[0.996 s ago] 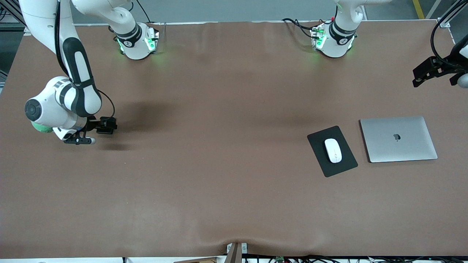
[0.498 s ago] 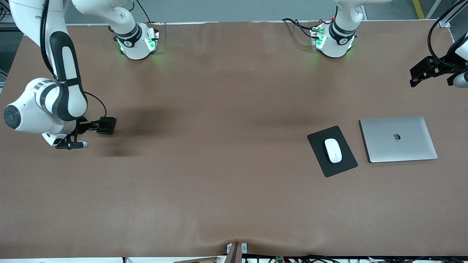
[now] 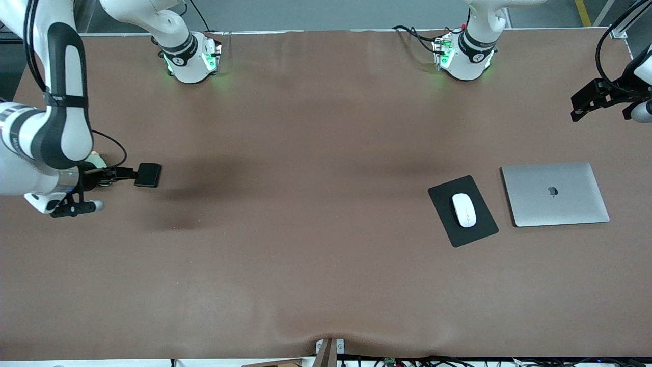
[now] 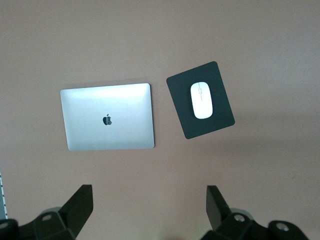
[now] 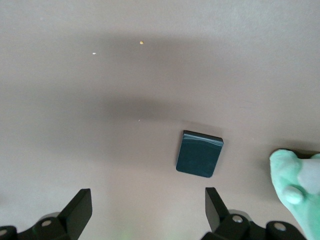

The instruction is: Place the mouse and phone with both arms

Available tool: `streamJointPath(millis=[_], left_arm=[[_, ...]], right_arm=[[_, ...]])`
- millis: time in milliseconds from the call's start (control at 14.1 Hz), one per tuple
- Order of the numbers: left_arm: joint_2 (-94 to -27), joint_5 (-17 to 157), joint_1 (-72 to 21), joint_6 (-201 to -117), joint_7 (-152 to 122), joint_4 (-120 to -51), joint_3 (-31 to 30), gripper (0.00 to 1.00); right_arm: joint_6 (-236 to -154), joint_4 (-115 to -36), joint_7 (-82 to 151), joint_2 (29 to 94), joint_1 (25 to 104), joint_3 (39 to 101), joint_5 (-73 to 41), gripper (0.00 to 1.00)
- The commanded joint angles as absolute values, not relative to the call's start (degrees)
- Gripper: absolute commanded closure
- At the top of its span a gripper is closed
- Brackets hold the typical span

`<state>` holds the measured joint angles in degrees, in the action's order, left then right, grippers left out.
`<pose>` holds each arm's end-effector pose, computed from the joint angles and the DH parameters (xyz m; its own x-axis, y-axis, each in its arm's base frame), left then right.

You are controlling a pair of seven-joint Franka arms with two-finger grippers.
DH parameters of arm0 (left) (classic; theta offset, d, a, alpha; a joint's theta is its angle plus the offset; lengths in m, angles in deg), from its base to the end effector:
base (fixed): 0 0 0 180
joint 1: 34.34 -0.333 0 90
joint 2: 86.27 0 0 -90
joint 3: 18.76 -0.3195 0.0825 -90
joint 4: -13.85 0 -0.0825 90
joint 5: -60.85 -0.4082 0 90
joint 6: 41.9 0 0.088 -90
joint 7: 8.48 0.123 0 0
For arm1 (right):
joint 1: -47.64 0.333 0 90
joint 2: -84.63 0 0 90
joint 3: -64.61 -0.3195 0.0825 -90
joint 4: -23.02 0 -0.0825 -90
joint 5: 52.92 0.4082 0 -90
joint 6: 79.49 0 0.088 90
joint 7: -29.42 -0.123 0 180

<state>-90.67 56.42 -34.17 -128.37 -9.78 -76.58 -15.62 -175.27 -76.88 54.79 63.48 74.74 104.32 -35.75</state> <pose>0.5478 -0.0230 0.6465 0.9995 -0.0303 0.0096 -0.0294 -0.9963 -0.0810 0.6103 -0.0740 0.3573 0.9442 0.1518 -0.2922 0.1018 -0.9785 -0.1794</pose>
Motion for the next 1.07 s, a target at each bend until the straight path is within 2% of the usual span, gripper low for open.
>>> streamJointPath(millis=[0,285,427,712,996], left_arm=[[-91.1,57.6,-34.4,-128.0,-8.8,-76.1,-15.6,0.0],[-91.2,58.2,-34.4,-127.9,-8.8,-76.1,-15.5,0.0],[-91.2,59.4,-34.6,-127.8,-8.9,-76.1,-15.6,0.0],[-91.1,59.8,-34.4,-127.9,-8.9,-76.1,-15.5,0.0],[-91.0,62.4,-34.4,-127.9,-9.5,-76.1,-15.6,0.0]], right_arm=[[-172.0,-72.5,55.4,63.3,74.1,103.5,-37.0,0.0],[-168.6,-65.7,55.4,63.2,73.1,103.2,-39.1,0.0],[-167.0,-63.7,56.1,63.5,69.5,102.6,-38.0,0.0],[-161.3,-55.7,56.1,63.9,60.3,93.3,-36.9,0.0],[-158.1,-52.0,55.9,65.8,58.5,89.6,-37.4,0.0]])
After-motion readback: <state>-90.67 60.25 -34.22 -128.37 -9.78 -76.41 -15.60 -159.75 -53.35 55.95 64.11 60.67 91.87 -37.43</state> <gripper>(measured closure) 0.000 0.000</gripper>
